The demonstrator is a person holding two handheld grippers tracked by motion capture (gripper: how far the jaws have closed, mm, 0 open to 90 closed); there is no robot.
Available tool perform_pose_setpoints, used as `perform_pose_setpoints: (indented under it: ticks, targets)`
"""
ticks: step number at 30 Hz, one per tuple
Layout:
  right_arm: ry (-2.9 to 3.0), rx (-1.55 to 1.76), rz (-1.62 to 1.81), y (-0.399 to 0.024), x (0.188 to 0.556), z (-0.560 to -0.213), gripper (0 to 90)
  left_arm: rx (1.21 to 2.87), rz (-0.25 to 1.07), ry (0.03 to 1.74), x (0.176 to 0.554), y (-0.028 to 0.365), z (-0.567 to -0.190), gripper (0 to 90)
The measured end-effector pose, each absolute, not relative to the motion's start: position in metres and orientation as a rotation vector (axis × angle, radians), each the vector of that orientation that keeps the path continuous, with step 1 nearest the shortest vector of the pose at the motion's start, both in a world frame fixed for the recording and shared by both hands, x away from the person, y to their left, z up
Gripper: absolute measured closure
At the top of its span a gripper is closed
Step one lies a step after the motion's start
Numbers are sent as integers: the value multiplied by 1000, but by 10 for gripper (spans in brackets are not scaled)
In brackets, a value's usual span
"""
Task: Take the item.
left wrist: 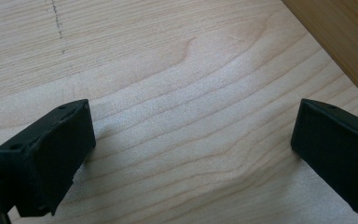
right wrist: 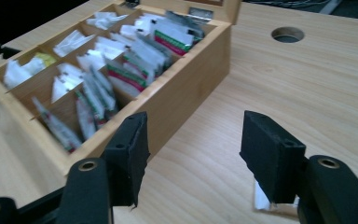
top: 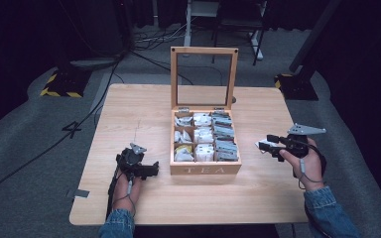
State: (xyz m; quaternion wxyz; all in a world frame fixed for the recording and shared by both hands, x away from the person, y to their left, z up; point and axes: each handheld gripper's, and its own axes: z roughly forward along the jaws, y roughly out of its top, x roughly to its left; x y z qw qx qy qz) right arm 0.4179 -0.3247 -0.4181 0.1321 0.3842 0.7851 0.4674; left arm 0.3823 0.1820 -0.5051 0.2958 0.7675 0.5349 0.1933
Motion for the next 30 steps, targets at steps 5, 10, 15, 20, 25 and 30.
perform_pose_setpoints:
  ticks: [5,10,15,20,25,30]
  targets:
    - [2326,1045,1359,-319,402,-414,423,2036,512,1426,382,182,-505,0]
    - [2350,1012,1360,-316,392,-414,422,2038,514,1425,382,182,-505,0]
    - [2391,966,1369,-311,379,-415,423,2036,512,1426,382,182,-505,0]
    - [2424,924,1378,-304,369,-411,428,2035,515,1430,382,181,-505,1]
    - [2496,875,1369,-290,357,-415,435,2031,516,1431,382,181,-505,1]
    - [2528,865,1343,-287,355,-424,435,2031,516,1431,382,181,-505,1]
